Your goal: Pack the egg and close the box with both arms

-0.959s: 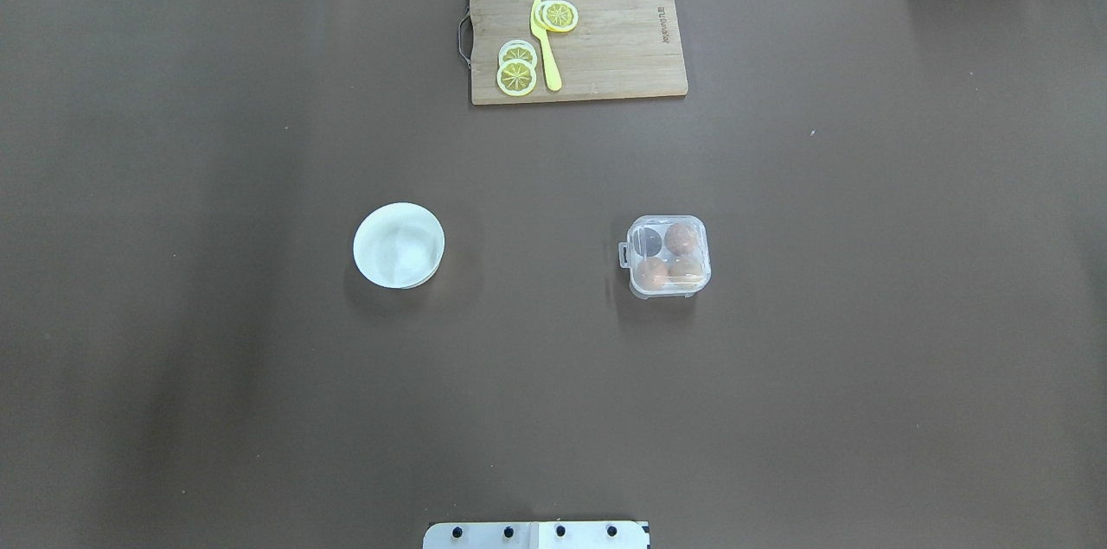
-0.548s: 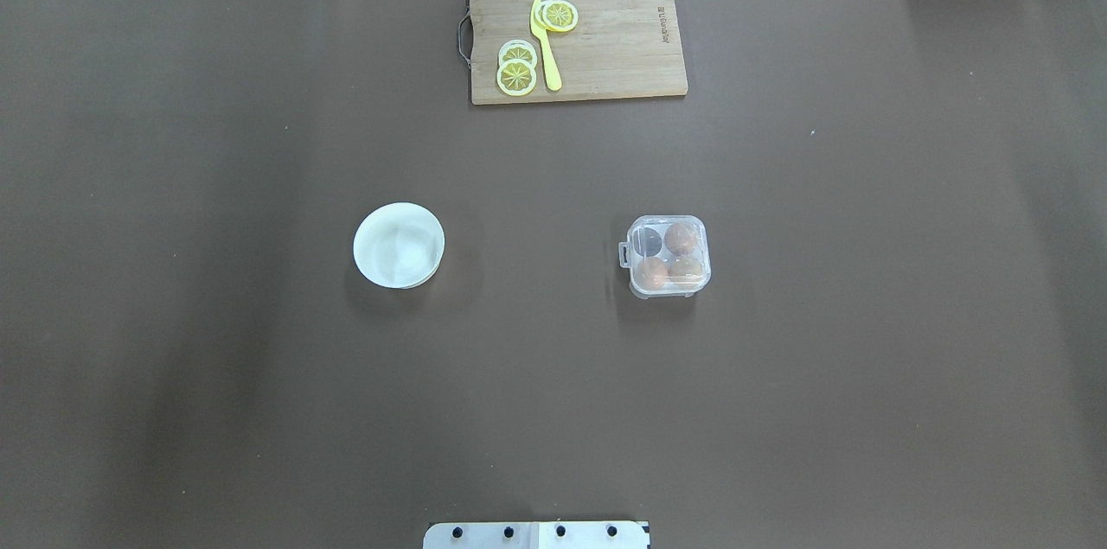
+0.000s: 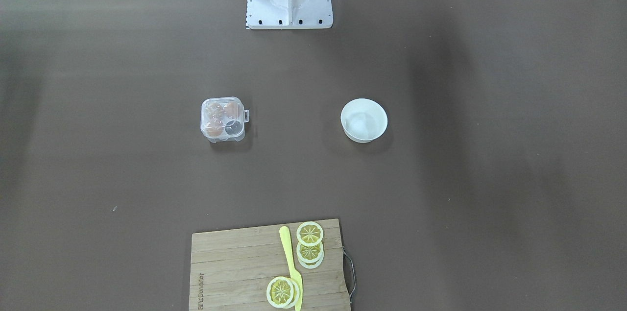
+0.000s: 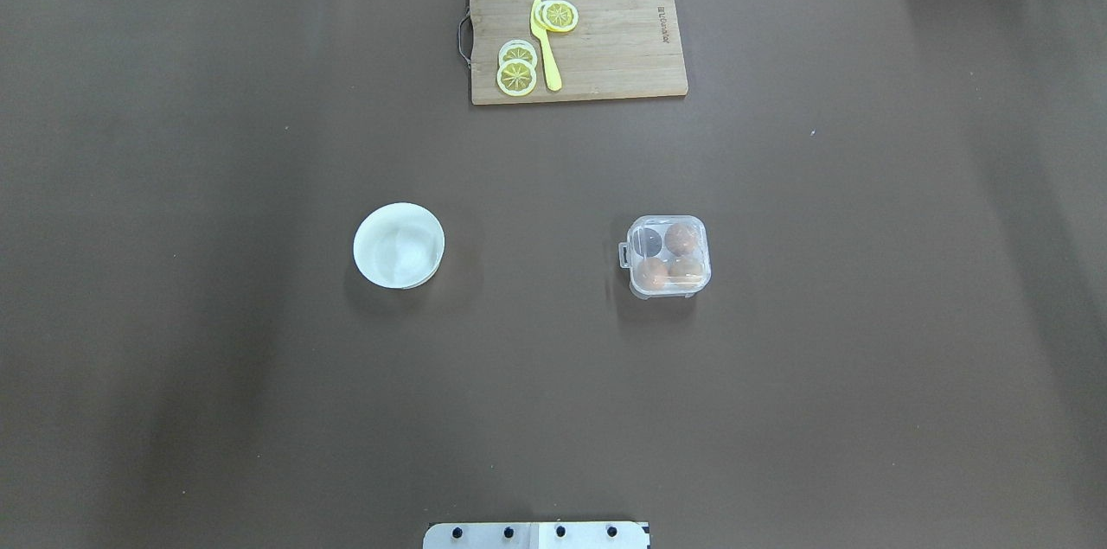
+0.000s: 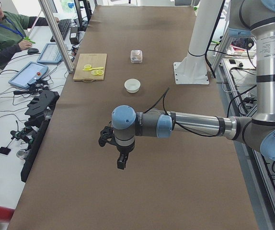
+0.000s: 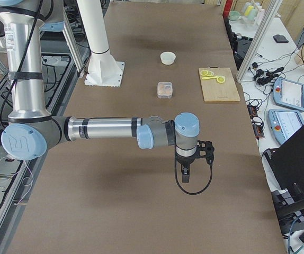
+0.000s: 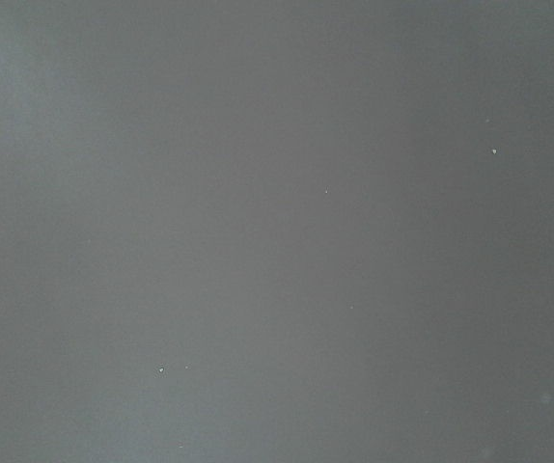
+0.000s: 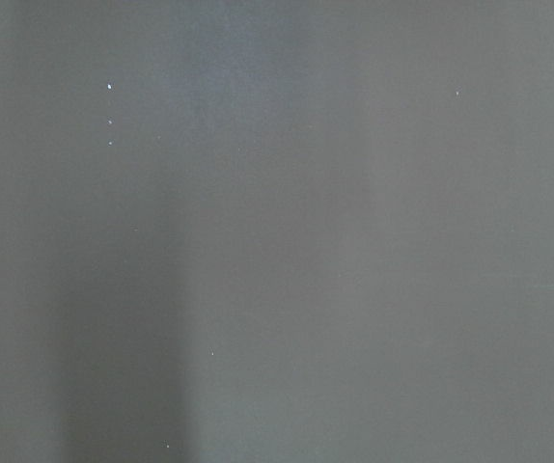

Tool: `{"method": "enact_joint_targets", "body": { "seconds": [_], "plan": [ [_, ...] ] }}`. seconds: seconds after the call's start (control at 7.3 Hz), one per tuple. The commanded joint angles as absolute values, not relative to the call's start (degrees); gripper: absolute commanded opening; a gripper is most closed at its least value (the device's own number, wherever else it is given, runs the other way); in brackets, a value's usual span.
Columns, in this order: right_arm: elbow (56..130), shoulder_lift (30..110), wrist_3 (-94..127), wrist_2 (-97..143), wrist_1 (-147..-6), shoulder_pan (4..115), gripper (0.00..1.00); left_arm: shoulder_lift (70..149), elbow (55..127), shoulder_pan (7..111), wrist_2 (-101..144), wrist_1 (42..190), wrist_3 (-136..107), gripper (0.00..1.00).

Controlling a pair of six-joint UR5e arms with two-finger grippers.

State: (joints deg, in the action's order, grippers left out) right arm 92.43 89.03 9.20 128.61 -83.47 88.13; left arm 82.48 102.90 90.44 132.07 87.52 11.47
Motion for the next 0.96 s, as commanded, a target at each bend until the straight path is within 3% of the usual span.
{"method": "enact_joint_targets", "body": {
  "seconds": [0.0,0.82],
  "plan": [
    [92.8,91.2,9.4,129.0,-83.2,87.9,1.00,82.9,102.9,90.3,131.8,87.5,11.3,0.98],
    [92.9,91.1,9.3,129.1,-83.2,87.5,1.00,83.5,102.3,90.0,132.1,87.5,1.8,0.98]
  ]
}}
